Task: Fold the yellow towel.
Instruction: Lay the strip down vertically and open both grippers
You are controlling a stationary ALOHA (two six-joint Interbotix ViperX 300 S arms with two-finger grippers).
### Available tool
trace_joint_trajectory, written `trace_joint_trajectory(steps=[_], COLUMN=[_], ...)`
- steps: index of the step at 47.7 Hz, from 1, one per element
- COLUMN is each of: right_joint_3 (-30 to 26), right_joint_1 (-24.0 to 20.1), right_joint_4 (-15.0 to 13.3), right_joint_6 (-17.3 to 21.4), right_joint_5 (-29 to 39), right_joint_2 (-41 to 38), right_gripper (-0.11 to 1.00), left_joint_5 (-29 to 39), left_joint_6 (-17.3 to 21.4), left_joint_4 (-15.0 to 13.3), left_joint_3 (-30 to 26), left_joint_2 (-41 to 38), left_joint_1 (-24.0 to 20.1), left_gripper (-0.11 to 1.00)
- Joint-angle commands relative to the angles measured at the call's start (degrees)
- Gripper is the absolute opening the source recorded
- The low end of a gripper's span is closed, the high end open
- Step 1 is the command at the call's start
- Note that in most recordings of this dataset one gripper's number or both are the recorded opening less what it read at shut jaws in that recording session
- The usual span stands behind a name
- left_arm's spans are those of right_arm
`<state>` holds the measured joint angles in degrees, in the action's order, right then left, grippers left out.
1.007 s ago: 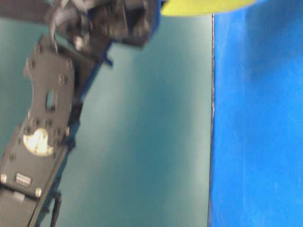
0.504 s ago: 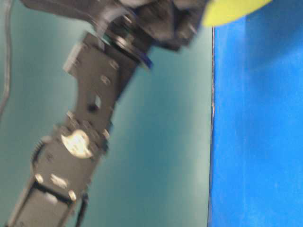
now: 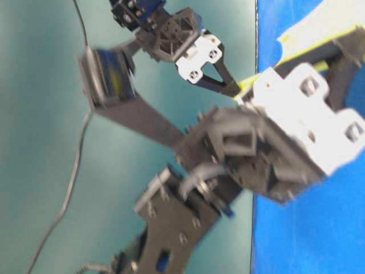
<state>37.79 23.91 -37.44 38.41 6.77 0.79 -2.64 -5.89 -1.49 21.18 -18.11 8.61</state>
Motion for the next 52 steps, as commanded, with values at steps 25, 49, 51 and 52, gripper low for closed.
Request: trace_joint_trajectory(steps=[25, 49, 51, 52], right_joint_3=[0.0, 0.26, 0.18, 0.09], right_joint_1=[0.44, -0.35, -0.62, -0.7], right_joint_4=[1.67, 2.02, 1.76, 1.76], right_joint_6=[0.35, -0.44, -0.44, -0.44], right_joint_5=[-0.26, -1.05, -1.23, -1.23], right_joint_2=[0.53, 0.18, 0.44, 0.62], right_gripper=[0.03, 0.61, 0.61, 0.61], left_joint_5=[-1.23, 3.96, 4.04, 4.13], left_joint_6=[0.7, 2.9, 3.25, 3.43], left_joint_4=[0.0, 0.0, 0.0, 0.0], left_joint_3=[1.67, 3.08, 3.16, 3.16], left_joint_2=[3.25, 8.0, 8.44, 8.61], left_joint_1=[2.9, 2.11, 1.93, 1.85], left_gripper=[0.11, 0.73, 0.72, 0.72])
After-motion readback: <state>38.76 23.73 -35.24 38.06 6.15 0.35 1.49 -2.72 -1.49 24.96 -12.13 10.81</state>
